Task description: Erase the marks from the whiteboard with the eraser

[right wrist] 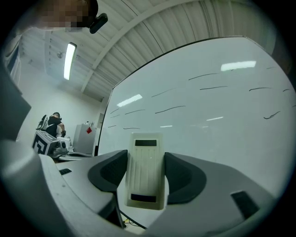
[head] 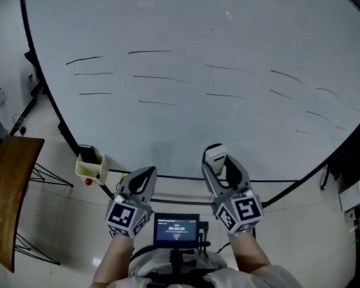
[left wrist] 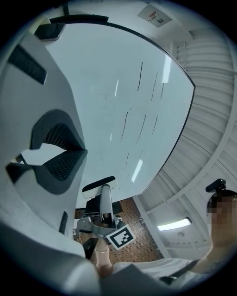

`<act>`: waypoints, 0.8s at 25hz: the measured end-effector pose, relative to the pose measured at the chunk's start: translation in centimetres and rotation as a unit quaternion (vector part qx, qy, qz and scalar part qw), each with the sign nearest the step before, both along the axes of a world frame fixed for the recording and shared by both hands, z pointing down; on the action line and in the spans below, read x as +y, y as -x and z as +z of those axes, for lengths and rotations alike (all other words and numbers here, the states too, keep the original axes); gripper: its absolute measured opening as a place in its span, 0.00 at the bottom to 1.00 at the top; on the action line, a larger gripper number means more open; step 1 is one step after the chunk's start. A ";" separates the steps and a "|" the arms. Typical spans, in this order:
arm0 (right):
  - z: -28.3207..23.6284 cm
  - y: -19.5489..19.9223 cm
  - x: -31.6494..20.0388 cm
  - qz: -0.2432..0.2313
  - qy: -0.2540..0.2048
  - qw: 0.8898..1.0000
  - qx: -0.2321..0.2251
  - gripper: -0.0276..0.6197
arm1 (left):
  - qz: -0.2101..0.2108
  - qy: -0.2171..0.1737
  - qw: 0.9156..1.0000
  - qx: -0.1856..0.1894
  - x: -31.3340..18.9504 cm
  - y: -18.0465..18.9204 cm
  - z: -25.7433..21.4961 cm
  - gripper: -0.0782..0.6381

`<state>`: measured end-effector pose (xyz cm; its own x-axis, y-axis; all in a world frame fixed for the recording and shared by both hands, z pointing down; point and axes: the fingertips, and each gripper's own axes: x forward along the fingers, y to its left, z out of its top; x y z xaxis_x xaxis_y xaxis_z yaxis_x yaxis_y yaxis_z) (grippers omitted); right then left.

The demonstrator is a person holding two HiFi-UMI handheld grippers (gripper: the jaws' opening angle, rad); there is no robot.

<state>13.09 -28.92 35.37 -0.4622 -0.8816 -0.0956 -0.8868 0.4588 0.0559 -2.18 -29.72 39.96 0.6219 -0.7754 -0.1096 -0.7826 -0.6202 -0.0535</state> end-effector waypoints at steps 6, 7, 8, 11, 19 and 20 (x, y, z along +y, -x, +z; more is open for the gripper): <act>-4.3 1.0 -2.7 0.034 -0.043 0.998 0.007 0.43 | 0.030 -0.003 0.999 -0.011 -2.1 0.7 -0.6 0.12; -5.3 1.2 -3.1 0.041 -0.052 0.998 0.006 0.43 | 0.033 -0.005 0.999 -0.011 -2.5 0.9 -1.0 0.12; -6.3 1.4 -3.5 0.048 -0.061 0.997 0.008 0.43 | 0.036 -0.007 0.999 -0.009 -2.9 1.0 -1.3 0.12; -8.7 1.9 -4.5 0.064 -0.085 0.994 0.016 0.43 | 0.049 -0.017 0.999 -0.011 -3.9 0.9 -1.8 0.12; -12.5 3.6 -7.1 0.095 -0.113 0.989 0.031 0.43 | 0.055 -0.018 0.998 -0.005 -6.0 1.6 -2.4 0.12; -12.7 3.9 -7.5 0.095 -0.113 0.988 0.038 0.43 | 0.055 -0.015 0.998 -0.005 -6.1 1.7 -2.4 0.12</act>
<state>9.17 -36.38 22.71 -0.3046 -0.9132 -0.2707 -0.9448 0.2536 0.2075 -3.84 -35.81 37.59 0.7037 -0.6991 -0.1263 -0.7097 -0.6998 -0.0808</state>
